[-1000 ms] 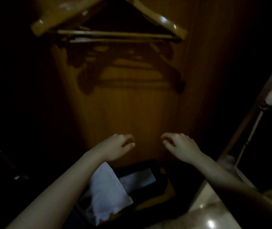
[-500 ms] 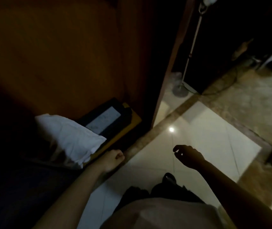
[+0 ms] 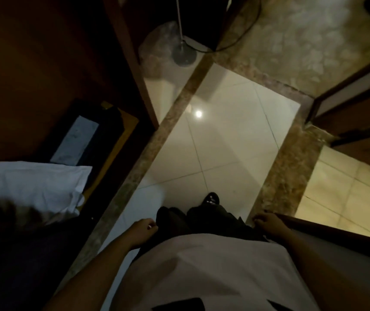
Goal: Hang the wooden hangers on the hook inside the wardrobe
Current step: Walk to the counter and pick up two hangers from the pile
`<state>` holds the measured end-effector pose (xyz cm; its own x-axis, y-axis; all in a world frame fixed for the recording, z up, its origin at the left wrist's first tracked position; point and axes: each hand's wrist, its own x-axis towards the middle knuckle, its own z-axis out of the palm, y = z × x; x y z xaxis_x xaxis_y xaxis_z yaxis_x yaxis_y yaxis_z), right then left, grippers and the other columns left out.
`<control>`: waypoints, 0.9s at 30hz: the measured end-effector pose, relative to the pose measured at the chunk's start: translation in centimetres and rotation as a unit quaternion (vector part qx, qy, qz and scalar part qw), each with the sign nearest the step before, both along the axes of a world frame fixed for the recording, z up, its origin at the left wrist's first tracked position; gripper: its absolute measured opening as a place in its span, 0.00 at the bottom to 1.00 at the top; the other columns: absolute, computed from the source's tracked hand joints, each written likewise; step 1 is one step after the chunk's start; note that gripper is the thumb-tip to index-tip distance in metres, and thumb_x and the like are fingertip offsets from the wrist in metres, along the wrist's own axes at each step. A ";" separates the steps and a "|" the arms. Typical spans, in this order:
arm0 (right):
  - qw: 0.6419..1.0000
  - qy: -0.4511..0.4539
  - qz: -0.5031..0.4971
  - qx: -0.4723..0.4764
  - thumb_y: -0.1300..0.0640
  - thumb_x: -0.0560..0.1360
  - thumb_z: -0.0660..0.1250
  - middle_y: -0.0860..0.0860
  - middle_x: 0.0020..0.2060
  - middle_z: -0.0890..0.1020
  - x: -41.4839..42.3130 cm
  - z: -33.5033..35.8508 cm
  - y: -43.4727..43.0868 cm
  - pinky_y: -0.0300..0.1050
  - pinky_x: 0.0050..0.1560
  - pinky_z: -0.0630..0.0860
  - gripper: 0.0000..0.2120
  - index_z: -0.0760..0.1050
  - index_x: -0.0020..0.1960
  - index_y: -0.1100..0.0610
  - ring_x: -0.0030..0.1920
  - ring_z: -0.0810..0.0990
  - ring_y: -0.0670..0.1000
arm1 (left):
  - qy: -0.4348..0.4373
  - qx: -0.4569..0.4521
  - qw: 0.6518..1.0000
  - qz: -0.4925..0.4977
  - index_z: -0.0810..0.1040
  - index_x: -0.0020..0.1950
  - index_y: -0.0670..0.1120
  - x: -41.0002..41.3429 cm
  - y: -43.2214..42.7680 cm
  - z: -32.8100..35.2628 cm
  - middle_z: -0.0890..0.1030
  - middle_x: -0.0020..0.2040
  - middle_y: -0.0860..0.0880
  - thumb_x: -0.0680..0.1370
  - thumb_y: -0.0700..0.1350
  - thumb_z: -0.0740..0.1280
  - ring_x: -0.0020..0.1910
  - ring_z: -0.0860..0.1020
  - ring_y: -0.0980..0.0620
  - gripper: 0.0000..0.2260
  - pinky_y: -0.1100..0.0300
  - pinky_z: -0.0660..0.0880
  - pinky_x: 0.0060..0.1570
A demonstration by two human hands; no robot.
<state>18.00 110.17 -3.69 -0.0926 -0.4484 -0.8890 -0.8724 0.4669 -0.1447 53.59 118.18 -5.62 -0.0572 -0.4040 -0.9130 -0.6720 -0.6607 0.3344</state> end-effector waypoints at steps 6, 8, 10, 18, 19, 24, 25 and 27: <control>0.999 0.002 -0.048 -0.002 0.64 0.79 0.58 0.62 0.63 0.76 -6.0 -0.2 -0.7 0.45 0.60 0.69 0.15 0.73 0.63 0.66 0.63 0.74 0.60 | -0.019 -0.044 0.999 0.002 0.73 0.50 0.44 -3.9 -7.9 -0.9 0.77 0.56 0.39 0.80 0.46 0.59 0.52 0.77 0.42 0.07 0.51 0.74 0.53; 0.998 -0.006 -0.064 -0.009 0.63 0.79 0.58 0.61 0.61 0.77 -7.8 -0.5 -2.1 0.45 0.57 0.69 0.14 0.74 0.62 0.66 0.60 0.75 0.58 | -0.019 -0.067 0.998 0.009 0.74 0.53 0.44 -5.5 -10.8 -1.0 0.77 0.56 0.39 0.80 0.47 0.59 0.54 0.77 0.41 0.08 0.50 0.75 0.55; 0.995 -0.014 -0.094 -0.018 0.63 0.79 0.57 0.62 0.56 0.79 -9.3 -0.7 -3.6 0.44 0.46 0.72 0.14 0.74 0.61 0.67 0.51 0.77 0.56 | -0.019 -0.095 0.995 0.026 0.75 0.57 0.42 -7.4 -13.3 -0.9 0.78 0.56 0.40 0.80 0.46 0.59 0.55 0.77 0.42 0.11 0.49 0.75 0.57; 0.988 -0.076 -0.128 -0.051 0.63 0.80 0.56 0.63 0.49 0.77 -10.0 -0.5 -13.7 0.31 0.28 0.70 0.15 0.71 0.62 0.68 0.34 0.72 0.47 | -0.042 -0.085 0.996 -0.008 0.74 0.58 0.41 -11.8 -17.8 -1.1 0.78 0.57 0.41 0.81 0.45 0.57 0.55 0.76 0.44 0.11 0.56 0.72 0.52; 0.986 -0.086 -0.128 -0.059 0.63 0.79 0.56 0.61 0.47 0.77 -9.9 -0.4 -15.7 0.30 0.26 0.70 0.14 0.72 0.62 0.68 0.34 0.73 0.48 | -0.042 -0.077 0.996 -0.017 0.74 0.58 0.40 -12.0 -18.1 -1.3 0.78 0.58 0.40 0.81 0.45 0.57 0.56 0.76 0.44 0.12 0.57 0.71 0.51; 0.975 -0.121 -0.143 -0.122 0.61 0.79 0.58 0.59 0.44 0.78 -8.9 0.0 -26.1 0.39 0.31 0.68 0.14 0.74 0.60 0.66 0.39 0.77 0.54 | -0.045 -0.041 0.998 -0.032 0.73 0.62 0.40 -12.1 -23.3 -2.2 0.76 0.62 0.40 0.81 0.45 0.57 0.59 0.74 0.45 0.14 0.58 0.70 0.54; 0.973 -0.123 -0.148 -0.129 0.61 0.78 0.58 0.59 0.45 0.78 -8.7 0.2 -28.1 0.38 0.32 0.68 0.14 0.74 0.60 0.65 0.40 0.77 0.54 | -0.044 -0.037 0.997 -0.041 0.73 0.62 0.40 -11.9 -25.1 -2.4 0.76 0.62 0.40 0.81 0.45 0.57 0.59 0.75 0.44 0.14 0.58 0.70 0.53; 0.971 -0.129 -0.154 -0.132 0.62 0.79 0.57 0.60 0.46 0.78 -8.5 0.5 -31.4 0.37 0.32 0.68 0.14 0.73 0.60 0.65 0.42 0.77 0.55 | -0.044 -0.032 0.997 -0.063 0.73 0.61 0.40 -11.8 -29.0 -2.5 0.76 0.61 0.40 0.80 0.46 0.57 0.58 0.75 0.45 0.14 0.60 0.69 0.51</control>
<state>9.49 78.79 -3.15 -0.0472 -0.6508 -0.7578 -0.6160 0.6161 -0.4908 41.81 89.20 -8.14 -0.0312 -0.4563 -0.8893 -0.7768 -0.5488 0.3089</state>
